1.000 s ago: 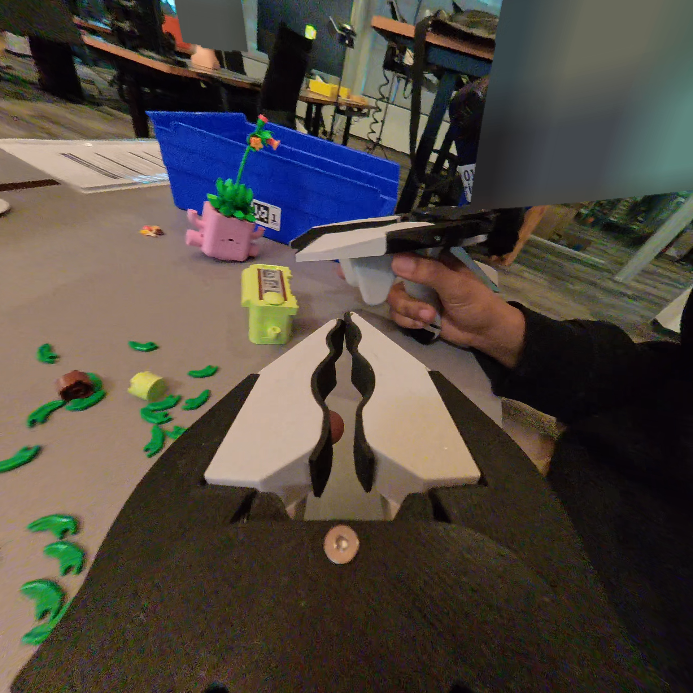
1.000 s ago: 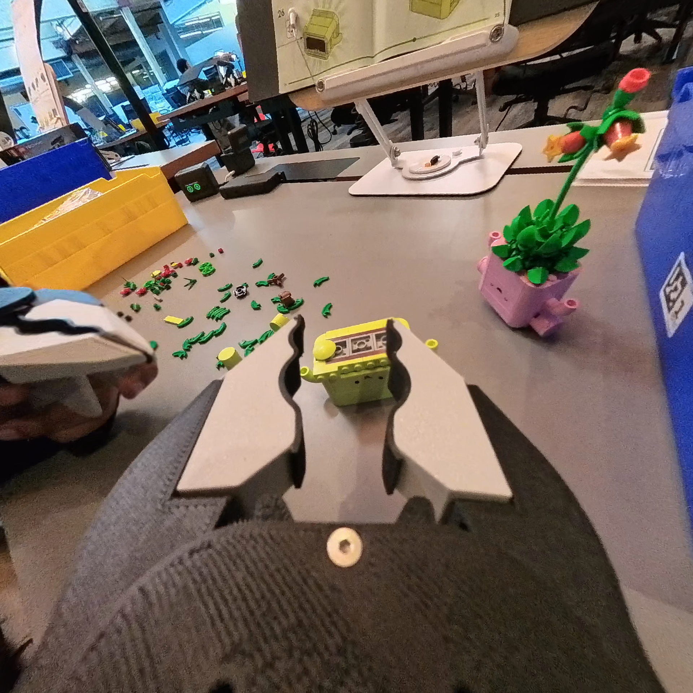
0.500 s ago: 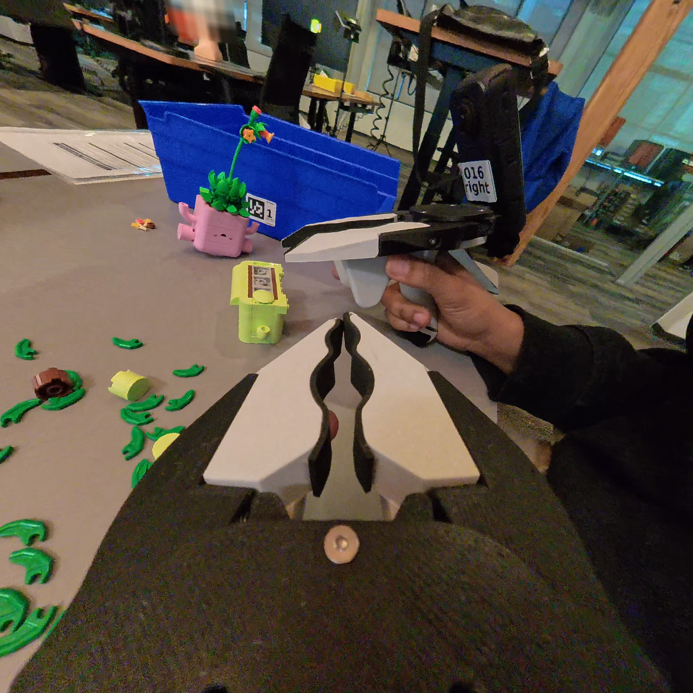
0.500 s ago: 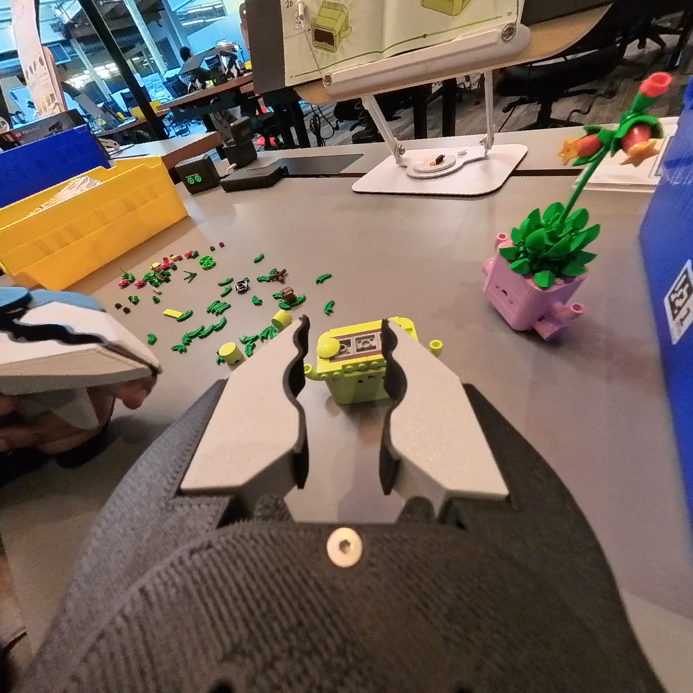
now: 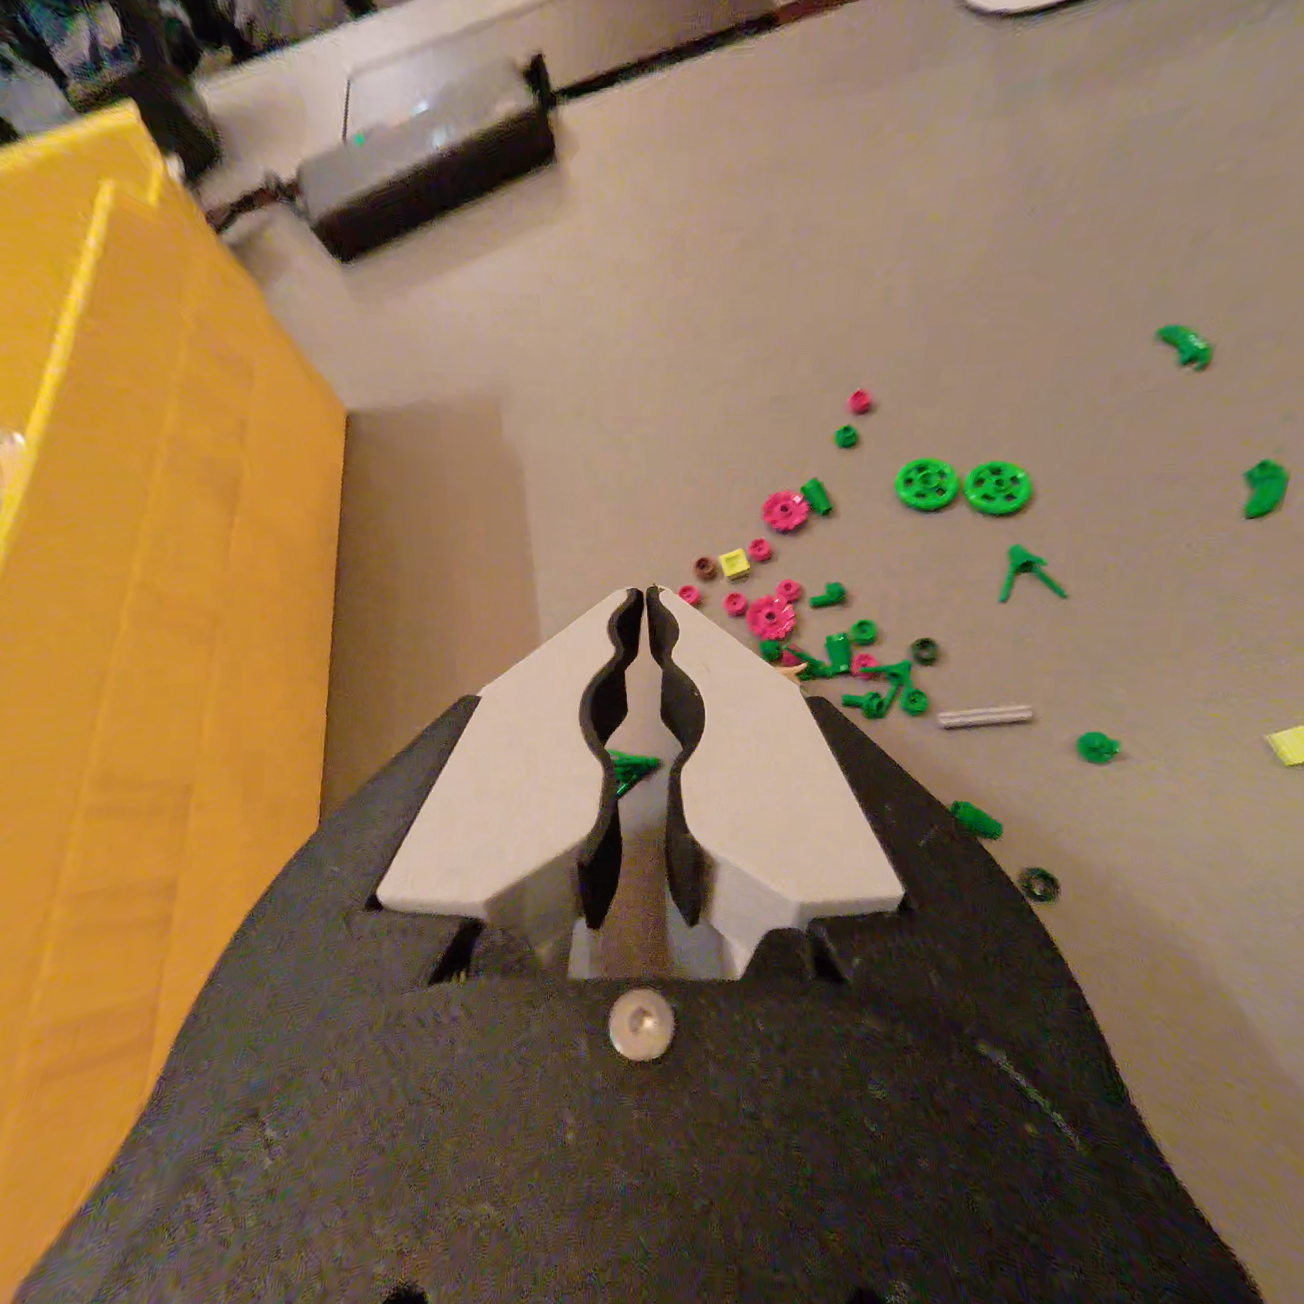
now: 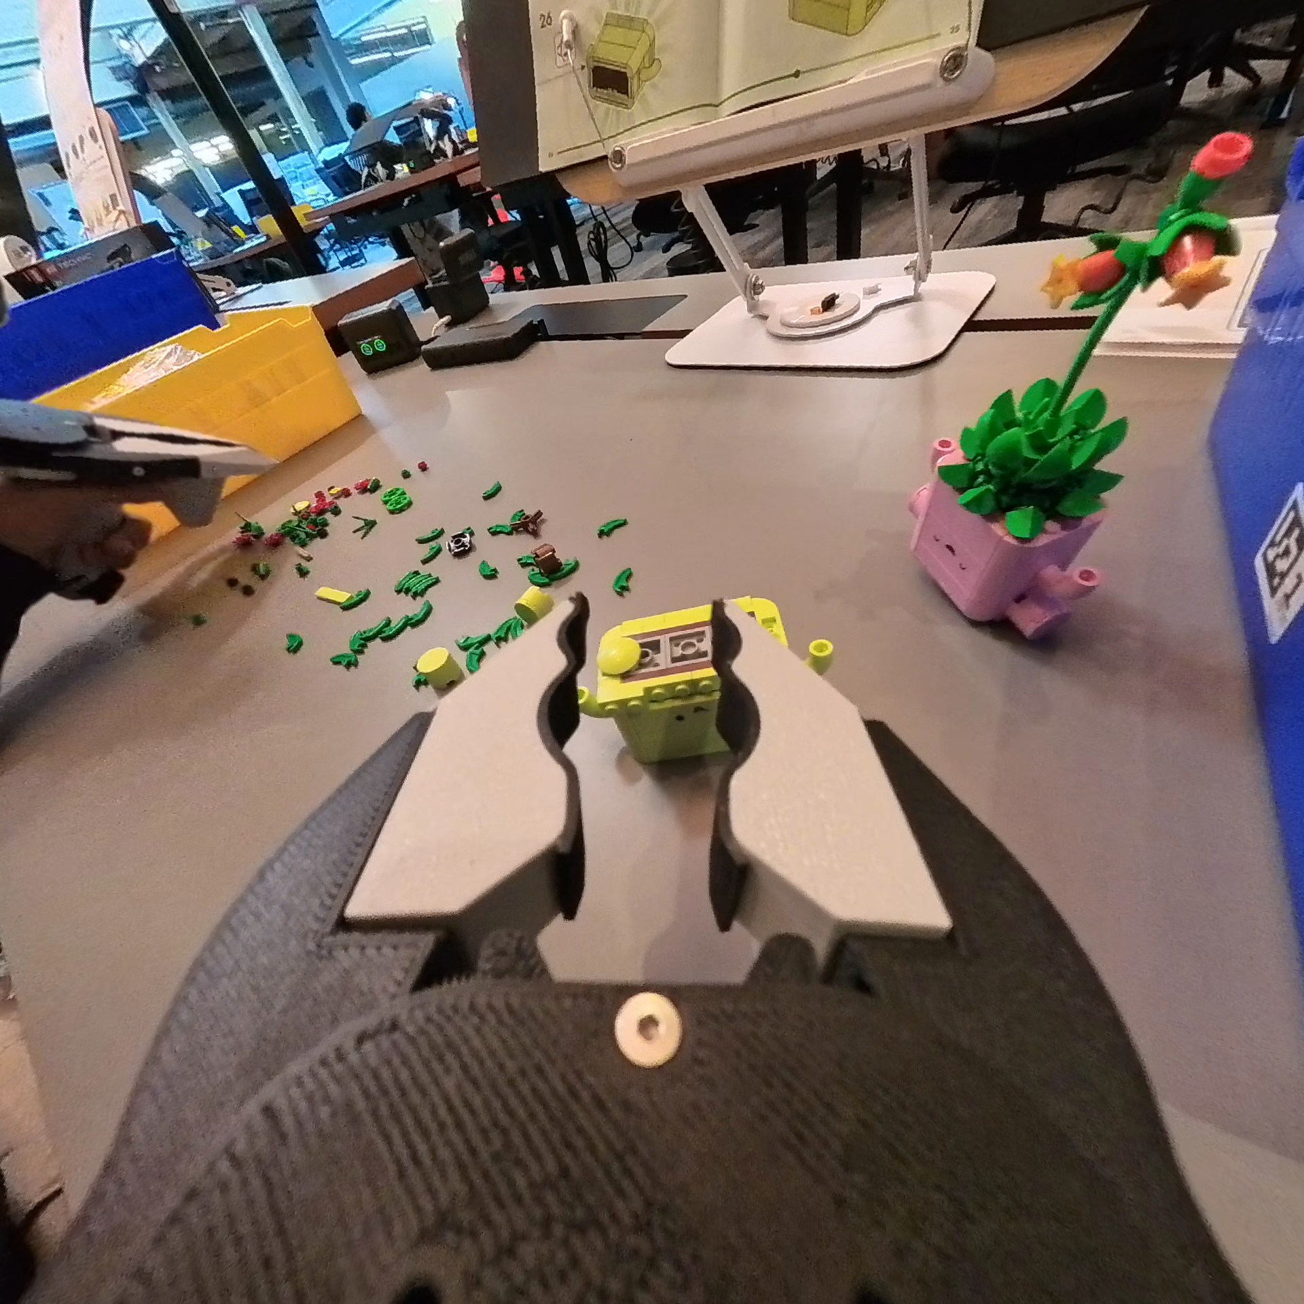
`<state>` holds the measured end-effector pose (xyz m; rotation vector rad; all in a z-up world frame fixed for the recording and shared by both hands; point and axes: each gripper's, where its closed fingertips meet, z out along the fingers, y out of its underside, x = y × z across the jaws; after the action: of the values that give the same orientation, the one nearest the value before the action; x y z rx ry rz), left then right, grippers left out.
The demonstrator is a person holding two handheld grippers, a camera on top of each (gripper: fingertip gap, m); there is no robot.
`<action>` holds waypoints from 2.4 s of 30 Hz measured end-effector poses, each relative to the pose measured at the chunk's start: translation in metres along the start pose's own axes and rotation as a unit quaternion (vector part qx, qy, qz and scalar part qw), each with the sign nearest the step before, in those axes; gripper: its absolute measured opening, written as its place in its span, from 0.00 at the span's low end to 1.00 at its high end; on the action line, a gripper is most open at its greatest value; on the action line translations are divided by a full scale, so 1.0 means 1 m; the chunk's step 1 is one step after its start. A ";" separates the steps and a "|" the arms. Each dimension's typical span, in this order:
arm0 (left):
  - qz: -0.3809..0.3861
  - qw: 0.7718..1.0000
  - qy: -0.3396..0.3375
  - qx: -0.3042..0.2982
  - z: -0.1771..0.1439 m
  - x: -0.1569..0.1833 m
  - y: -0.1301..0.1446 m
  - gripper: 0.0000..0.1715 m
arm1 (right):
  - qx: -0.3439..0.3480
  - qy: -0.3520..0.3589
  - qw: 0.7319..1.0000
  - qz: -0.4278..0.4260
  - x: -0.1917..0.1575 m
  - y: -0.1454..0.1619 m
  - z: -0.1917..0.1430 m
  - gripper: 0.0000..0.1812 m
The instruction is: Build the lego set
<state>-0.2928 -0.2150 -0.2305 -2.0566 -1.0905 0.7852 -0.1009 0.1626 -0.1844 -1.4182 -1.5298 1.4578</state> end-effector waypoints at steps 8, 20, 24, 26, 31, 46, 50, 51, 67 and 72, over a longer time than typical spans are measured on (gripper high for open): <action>-0.072 0.996 0.043 -0.029 0.009 0.000 0.016 0.15 | -0.010 -0.002 1.000 0.018 0.003 0.002 0.002 0.19; -0.032 0.997 0.049 -0.055 0.012 0.012 0.024 0.08 | 0.001 -0.006 1.000 0.023 0.004 -0.001 0.000 0.19; -0.030 0.997 0.045 -0.052 0.012 0.011 0.023 0.03 | 0.003 -0.003 1.000 0.021 0.004 -0.001 0.000 0.19; -0.033 0.998 0.036 -0.034 0.010 0.008 0.017 0.00 | 0.004 -0.005 1.000 0.020 0.003 -0.001 -0.001 0.19; -0.038 0.998 0.041 0.000 0.001 0.008 0.003 0.00 | 0.009 -0.004 1.000 0.021 0.004 -0.003 -0.002 0.19; -0.096 0.995 0.001 -0.040 -0.003 -0.024 0.023 0.12 | 0.014 -0.001 1.000 0.002 0.000 -0.003 -0.003 0.18; -0.092 0.995 0.026 -0.038 -0.003 -0.016 0.022 0.10 | 0.015 -0.001 1.000 0.002 0.000 -0.004 -0.003 0.18; -0.085 0.995 0.039 -0.040 -0.002 -0.010 0.022 0.09 | 0.014 -0.001 1.000 0.002 0.000 -0.003 -0.003 0.17; 0.008 0.993 0.071 -0.099 0.012 0.022 0.023 0.16 | 0.012 -0.003 1.000 0.008 0.001 -0.003 -0.003 0.17; 0.017 0.992 0.079 -0.093 0.016 0.027 0.019 0.16 | 0.009 -0.001 1.000 0.007 0.001 -0.002 -0.002 0.17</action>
<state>-0.2835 -0.1956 -0.2604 -2.2566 -1.0754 0.5432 -0.0999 0.1647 -0.1820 -1.4204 -1.5070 1.4780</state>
